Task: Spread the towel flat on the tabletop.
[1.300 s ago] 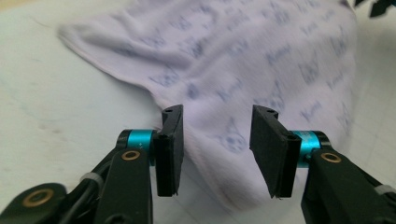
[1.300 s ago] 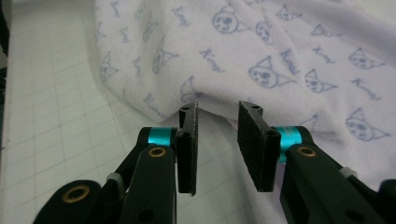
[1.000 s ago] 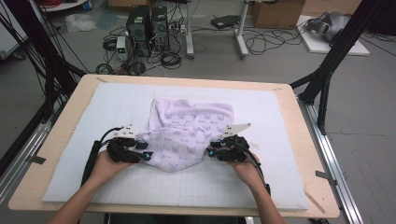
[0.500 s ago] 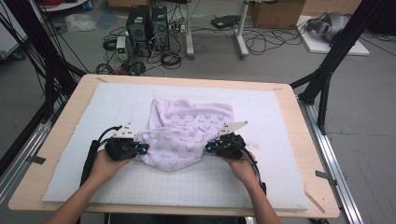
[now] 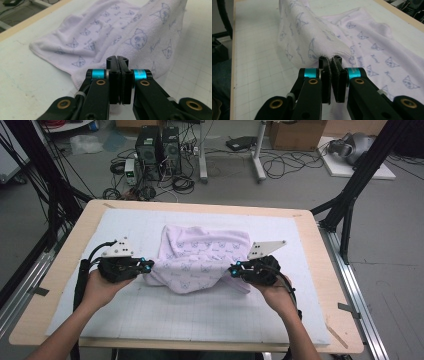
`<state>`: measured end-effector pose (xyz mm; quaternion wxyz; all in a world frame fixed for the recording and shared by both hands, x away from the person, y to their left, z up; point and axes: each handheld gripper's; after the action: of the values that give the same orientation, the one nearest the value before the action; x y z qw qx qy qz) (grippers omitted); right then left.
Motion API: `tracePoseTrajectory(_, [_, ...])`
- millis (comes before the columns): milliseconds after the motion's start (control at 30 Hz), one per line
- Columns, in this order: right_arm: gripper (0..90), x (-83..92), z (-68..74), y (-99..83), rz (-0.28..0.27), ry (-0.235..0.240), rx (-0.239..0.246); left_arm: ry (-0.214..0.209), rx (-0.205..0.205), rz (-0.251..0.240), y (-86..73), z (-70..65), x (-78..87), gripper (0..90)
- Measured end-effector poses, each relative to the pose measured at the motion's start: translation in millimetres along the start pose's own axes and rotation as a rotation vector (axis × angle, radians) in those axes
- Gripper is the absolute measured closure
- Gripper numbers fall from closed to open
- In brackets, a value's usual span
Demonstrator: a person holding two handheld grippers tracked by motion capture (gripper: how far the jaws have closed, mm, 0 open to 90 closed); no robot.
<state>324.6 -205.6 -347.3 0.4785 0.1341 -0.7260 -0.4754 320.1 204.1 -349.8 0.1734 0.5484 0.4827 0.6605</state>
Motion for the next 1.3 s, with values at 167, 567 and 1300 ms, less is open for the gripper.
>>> tracePoseTrajectory(167, [87.2, -22.0, -26.1, -9.1, 0.075, -0.022, -0.073, 0.031, 0.067, 0.015, -0.4, 25.0, -26.6, 88.1])
tracePoseTrajectory(567, [83.1, -96.2, -63.1, -39.4, 0.179, -0.039, -0.233, 0.052, 0.199, 0.081, -25.2, 70.4, -88.5, 85.0])
tracePoseTrajectory(1300, [65.2, -59.9, -6.7, -49.7, 0.082, -0.043, -0.101, -0.107, 0.147, 0.05, -47.5, 20.1, -61.1, 63.5])
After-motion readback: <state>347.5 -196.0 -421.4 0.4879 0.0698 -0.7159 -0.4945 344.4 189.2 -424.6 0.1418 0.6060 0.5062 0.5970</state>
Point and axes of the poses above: each handheld gripper's, and its own axes: x roughly backward along the jaws, y roughly out of its top, z roughly to its left, and after that the axes turned 10 degrees about -y, right-handed
